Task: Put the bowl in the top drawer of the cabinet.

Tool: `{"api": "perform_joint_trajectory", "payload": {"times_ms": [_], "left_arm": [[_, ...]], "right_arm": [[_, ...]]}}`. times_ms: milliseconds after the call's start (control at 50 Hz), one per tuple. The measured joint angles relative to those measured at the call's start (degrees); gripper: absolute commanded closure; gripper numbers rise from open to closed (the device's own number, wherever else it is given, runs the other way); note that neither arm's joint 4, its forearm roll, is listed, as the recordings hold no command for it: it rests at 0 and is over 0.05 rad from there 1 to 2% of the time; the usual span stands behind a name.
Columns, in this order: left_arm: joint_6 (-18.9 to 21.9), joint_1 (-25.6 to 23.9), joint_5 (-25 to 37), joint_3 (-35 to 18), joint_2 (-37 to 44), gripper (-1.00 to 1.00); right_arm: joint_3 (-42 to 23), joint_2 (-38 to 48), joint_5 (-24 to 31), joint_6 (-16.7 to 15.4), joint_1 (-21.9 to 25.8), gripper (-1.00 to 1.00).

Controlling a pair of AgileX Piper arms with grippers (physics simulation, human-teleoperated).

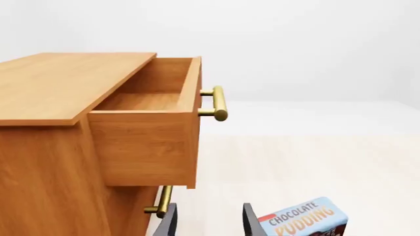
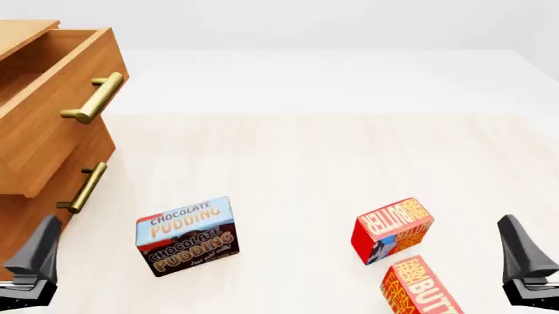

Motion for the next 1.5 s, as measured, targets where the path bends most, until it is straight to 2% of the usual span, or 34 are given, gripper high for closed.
{"api": "perform_joint_trajectory", "payload": {"times_ms": [240, 700, 940, 1500], "left_arm": [[-0.03, -5.29, 1.81, -2.58, 2.75, -1.00], [5.85, -23.69, 11.38, -12.81, 11.34, -1.00], [6.19, -32.61, 14.14, -17.04, 18.49, -1.00], [5.79, -46.59, 19.19, -23.95, 35.41, -1.00]], "right_arm": [[-0.13, 0.01, -0.47, 0.34, 0.48, -1.00], [-0.18, -0.01, -0.99, 0.64, 0.46, -1.00], [-0.19, -0.02, -1.14, 0.64, 0.30, -1.00], [-0.18, -0.01, -1.02, 0.78, 0.28, -1.00]]}}
